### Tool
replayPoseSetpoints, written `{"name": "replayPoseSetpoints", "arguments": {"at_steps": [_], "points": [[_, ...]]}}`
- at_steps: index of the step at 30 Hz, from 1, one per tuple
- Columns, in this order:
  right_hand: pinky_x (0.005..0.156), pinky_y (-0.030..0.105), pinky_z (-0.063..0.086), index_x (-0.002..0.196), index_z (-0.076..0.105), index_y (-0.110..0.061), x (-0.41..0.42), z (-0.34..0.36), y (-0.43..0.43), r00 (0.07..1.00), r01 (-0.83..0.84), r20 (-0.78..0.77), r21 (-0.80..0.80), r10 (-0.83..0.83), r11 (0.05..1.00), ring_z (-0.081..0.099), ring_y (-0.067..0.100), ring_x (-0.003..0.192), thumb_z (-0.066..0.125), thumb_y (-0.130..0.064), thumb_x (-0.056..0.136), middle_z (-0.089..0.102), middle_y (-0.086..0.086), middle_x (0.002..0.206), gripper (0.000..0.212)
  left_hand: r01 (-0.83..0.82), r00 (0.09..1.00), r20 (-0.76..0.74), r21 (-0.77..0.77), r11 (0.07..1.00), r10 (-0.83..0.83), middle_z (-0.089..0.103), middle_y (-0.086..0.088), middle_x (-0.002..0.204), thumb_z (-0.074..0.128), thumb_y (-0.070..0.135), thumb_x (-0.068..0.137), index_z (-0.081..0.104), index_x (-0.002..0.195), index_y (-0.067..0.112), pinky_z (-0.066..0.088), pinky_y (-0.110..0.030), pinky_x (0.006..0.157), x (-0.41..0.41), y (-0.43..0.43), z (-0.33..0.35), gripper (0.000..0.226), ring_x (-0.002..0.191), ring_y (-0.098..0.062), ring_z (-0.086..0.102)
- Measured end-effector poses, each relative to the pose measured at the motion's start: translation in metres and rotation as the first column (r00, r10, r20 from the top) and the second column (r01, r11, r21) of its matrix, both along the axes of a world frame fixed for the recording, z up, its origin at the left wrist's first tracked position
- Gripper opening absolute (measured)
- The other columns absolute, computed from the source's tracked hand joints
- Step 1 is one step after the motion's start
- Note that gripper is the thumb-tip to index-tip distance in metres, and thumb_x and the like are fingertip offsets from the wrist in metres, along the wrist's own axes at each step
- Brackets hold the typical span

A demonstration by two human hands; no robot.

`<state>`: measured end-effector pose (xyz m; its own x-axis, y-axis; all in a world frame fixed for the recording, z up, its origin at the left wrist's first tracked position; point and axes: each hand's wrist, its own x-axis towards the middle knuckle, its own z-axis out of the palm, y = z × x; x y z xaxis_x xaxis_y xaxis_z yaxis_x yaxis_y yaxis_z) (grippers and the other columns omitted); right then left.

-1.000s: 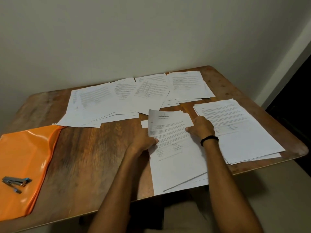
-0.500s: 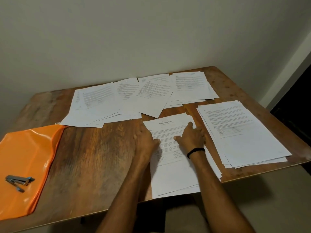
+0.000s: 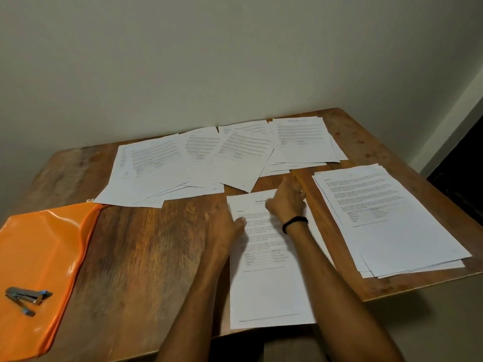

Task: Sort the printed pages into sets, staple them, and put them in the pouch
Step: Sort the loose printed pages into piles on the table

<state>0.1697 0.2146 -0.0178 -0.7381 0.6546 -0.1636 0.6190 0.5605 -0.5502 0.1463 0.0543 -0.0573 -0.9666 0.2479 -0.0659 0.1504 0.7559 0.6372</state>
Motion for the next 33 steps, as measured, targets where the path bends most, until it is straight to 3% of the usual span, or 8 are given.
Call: {"name": "replayPoseSetpoints", "arguments": {"at_steps": [4, 7, 17, 22, 25, 27, 30, 33], "points": [[0.109, 0.051, 0.038, 0.136, 0.046, -0.006, -0.068, -0.006, -0.010, 0.998, 0.059, -0.001, -0.132, -0.059, 0.990, 0.040, 0.039, 0.133, 0.073, -0.053, 0.083, 0.046, 0.022, 0.142, 0.076, -0.073, 0.993, -0.104, -0.098, 0.993, 0.063, 0.055, -0.010, 0.142, 0.068, 0.043, 0.090, 0.050, 0.142, 0.014, 0.044, -0.045, 0.109, -0.033, -0.001, 0.004, 0.062, 0.129, -0.031, 0.052], [0.107, 0.047, 0.035, 0.135, 0.046, -0.002, -0.101, -0.018, -0.022, 0.991, 0.107, 0.084, -0.015, -0.105, 0.994, 0.041, 0.037, 0.128, 0.071, -0.068, 0.076, 0.045, 0.021, 0.138, 0.092, -0.084, 0.995, -0.061, -0.141, 0.986, 0.076, 0.039, -0.014, 0.155, 0.066, 0.044, 0.092, 0.035, 0.152, 0.014, 0.034, -0.043, 0.113, -0.052, -0.003, 0.006, 0.074, 0.140, -0.031, 0.038], [0.103, 0.041, 0.037, 0.130, 0.049, -0.004, -0.135, -0.024, -0.034, 0.979, 0.191, 0.067, 0.025, -0.192, 0.981, 0.042, 0.035, 0.124, 0.071, -0.035, 0.086, 0.044, 0.020, 0.135, 0.058, -0.037, 0.999, 0.026, -0.169, 0.985, 0.042, 0.028, -0.013, 0.158, 0.072, 0.052, 0.085, 0.036, 0.151, 0.013, 0.036, -0.046, 0.114, -0.076, -0.010, -0.011, 0.084, 0.141, -0.034, 0.035], [0.092, 0.043, 0.055, 0.131, 0.049, -0.003, -0.126, -0.018, -0.026, 0.962, 0.129, -0.192, -0.309, -0.194, 0.942, 0.063, 0.035, 0.112, 0.068, -0.017, 0.088, 0.063, 0.016, 0.126, 0.049, -0.074, 0.997, 0.005, -0.144, 0.987, 0.076, 0.030, -0.012, 0.158, 0.074, 0.052, 0.084, 0.033, 0.152, 0.013, 0.036, -0.043, 0.112, -0.072, -0.009, -0.010, 0.089, 0.141, -0.033, 0.036], [0.075, 0.039, 0.063, 0.132, 0.048, -0.006, -0.109, -0.006, -0.024, 0.850, 0.099, -0.359, -0.609, -0.385, 0.787, 0.072, 0.028, 0.089, 0.063, -0.006, 0.089, 0.065, 0.008, 0.121, 0.046, -0.090, 0.996, -0.001, -0.089, 0.992, 0.090, 0.034, -0.011, 0.157, 0.076, 0.049, 0.083, 0.032, 0.153, 0.016, 0.037, -0.044, 0.112, -0.070, -0.010, -0.008, 0.090, 0.140, -0.032, 0.038], [0.062, 0.037, 0.063, 0.121, 0.057, -0.007, -0.093, 0.005, -0.022, 0.777, 0.038, -0.364, -0.788, -0.513, 0.615, 0.071, 0.026, 0.087, 0.058, 0.003, 0.088, 0.068, 0.007, 0.116, 0.035, -0.146, 0.989, 0.049, 0.166, 0.975, 0.140, 0.045, -0.007, 0.151, 0.075, 0.045, 0.086, 0.040, 0.150, 0.020, 0.046, -0.041, 0.105, -0.065, -0.017, -0.003, 0.077, 0.132, -0.028, 0.049], [0.056, 0.037, 0.061, 0.099, 0.061, -0.007, -0.050, 0.020, -0.027, 0.842, -0.067, -0.285, -0.898, -0.457, 0.435, 0.068, 0.024, 0.083, 0.055, 0.015, 0.088, 0.068, 0.008, 0.102, 0.025, -0.413, 0.896, 0.434, 0.737, 0.536, 0.094, 0.064, -0.009, 0.127, 0.056, 0.059, 0.094, 0.048, 0.137, 0.016, 0.055, -0.043, 0.097, -0.056, -0.042, 0.020, 0.062, 0.112, -0.025, 0.064], [0.064, 0.036, 0.061, 0.109, 0.061, 0.002, -0.005, 0.011, -0.043, 0.916, -0.154, -0.332, -0.813, -0.228, 0.562, 0.069, 0.024, 0.086, 0.063, 0.015, 0.084, 0.069, 0.011, 0.102, 0.028, -0.565, 0.787, 0.608, 0.779, 0.273, -0.106, 0.062, -0.014, 0.121, 0.051, 0.076, 0.084, 0.044, 0.132, 0.012, 0.050, -0.053, 0.102, -0.065, -0.090, 0.029, 0.080, 0.115, -0.033, 0.063]]}}
